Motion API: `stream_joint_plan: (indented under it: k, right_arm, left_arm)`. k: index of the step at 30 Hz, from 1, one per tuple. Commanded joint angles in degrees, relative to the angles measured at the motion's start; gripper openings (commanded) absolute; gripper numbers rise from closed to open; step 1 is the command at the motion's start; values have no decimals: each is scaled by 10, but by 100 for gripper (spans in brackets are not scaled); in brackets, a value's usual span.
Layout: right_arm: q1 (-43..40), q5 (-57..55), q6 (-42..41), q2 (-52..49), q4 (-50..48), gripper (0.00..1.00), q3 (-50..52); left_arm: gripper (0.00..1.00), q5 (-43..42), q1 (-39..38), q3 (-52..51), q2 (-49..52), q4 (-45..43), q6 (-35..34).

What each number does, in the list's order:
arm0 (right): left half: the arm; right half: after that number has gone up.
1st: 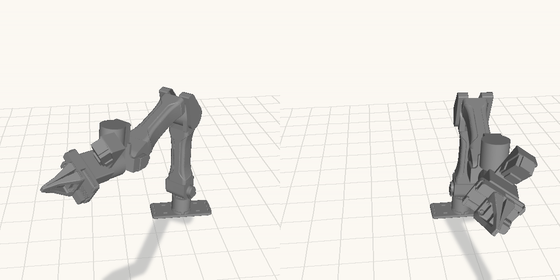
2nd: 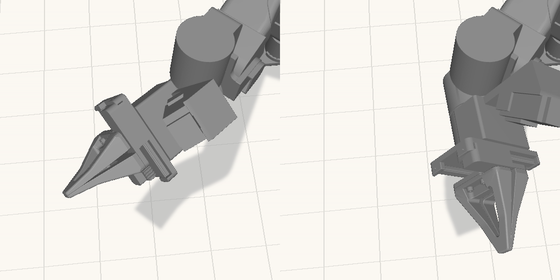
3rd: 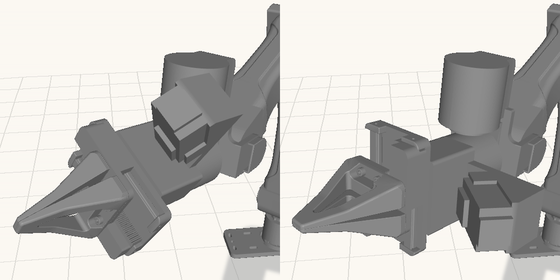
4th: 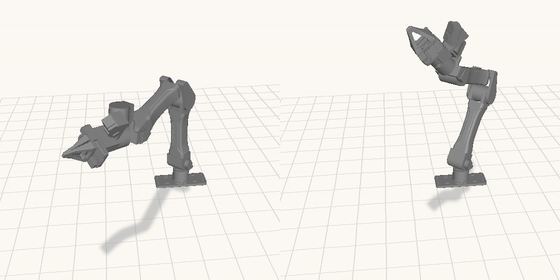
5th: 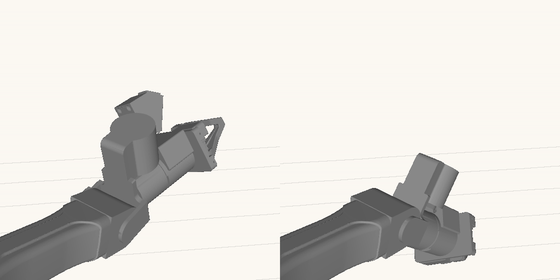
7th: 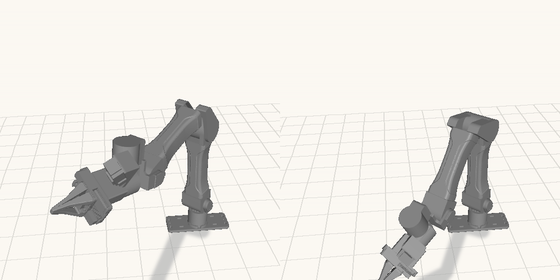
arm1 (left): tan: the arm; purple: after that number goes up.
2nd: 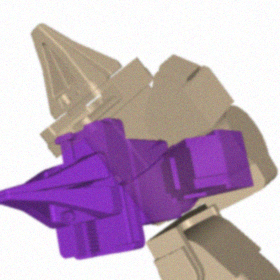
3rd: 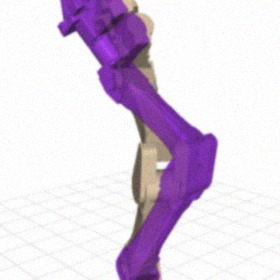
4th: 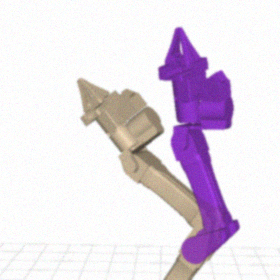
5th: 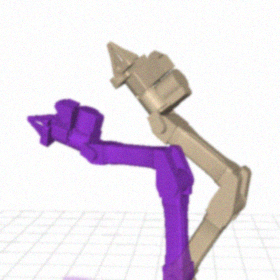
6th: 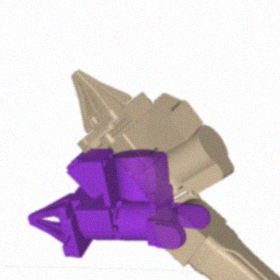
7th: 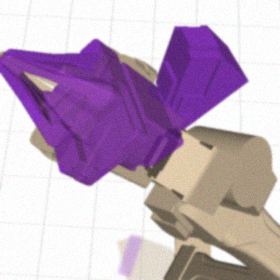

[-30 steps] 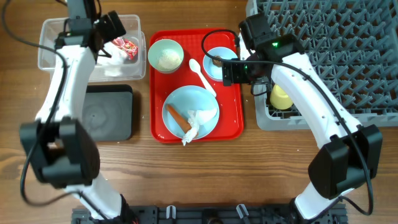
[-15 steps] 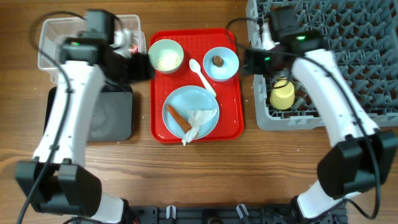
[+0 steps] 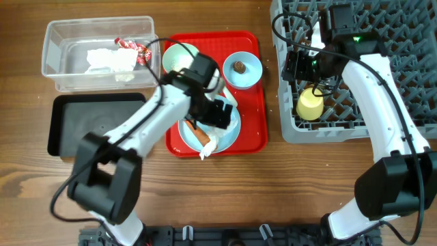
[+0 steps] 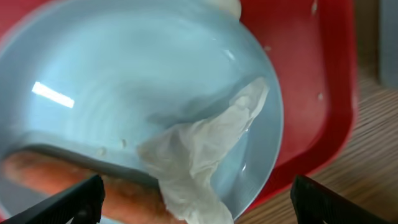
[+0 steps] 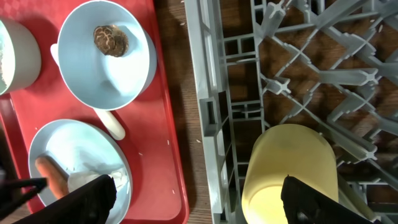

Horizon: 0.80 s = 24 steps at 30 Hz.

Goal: Sort waste into correct bins and load items into the dishwasher rack
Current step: 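Reach left gripper to the carrot on the blue plate and grasp it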

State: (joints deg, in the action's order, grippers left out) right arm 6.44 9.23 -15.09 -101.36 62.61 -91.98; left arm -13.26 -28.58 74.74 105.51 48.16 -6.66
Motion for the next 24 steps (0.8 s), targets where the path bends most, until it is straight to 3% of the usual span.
stream_joint_plan:
  k: [1,4,8,11,12,16,18,24]
  right_arm:
    - [1,12,3,13,3,88,-2]
    - [1,12,3,13,5,88,-2]
    - [1,12,3,13,10,88,-2]
    - [1,12,3,13,10,89,-2]
    - [1,12,8,13,11,89,-2]
    - [1,12,9,13,16,89,-2]
    - [1,12,15,13,18,89,-2]
    - [1,12,16,13,24,89,-2]
  left_arm:
    - [92,20,-14,-6,30,-1,20]
    - [73,20,-14,-6,42,-16,19]
    - [68,20,-16,-6,59,-13,19]
    - [58,20,-16,-6,70,-15,19]
    - [47,20,-16,-6,76,-19,17]
    - [30,20,-16,-6,80,-46,17]
    - [5,20,-16,-6,80,-61,17]
    - [4,40,24,80,56,15,17]
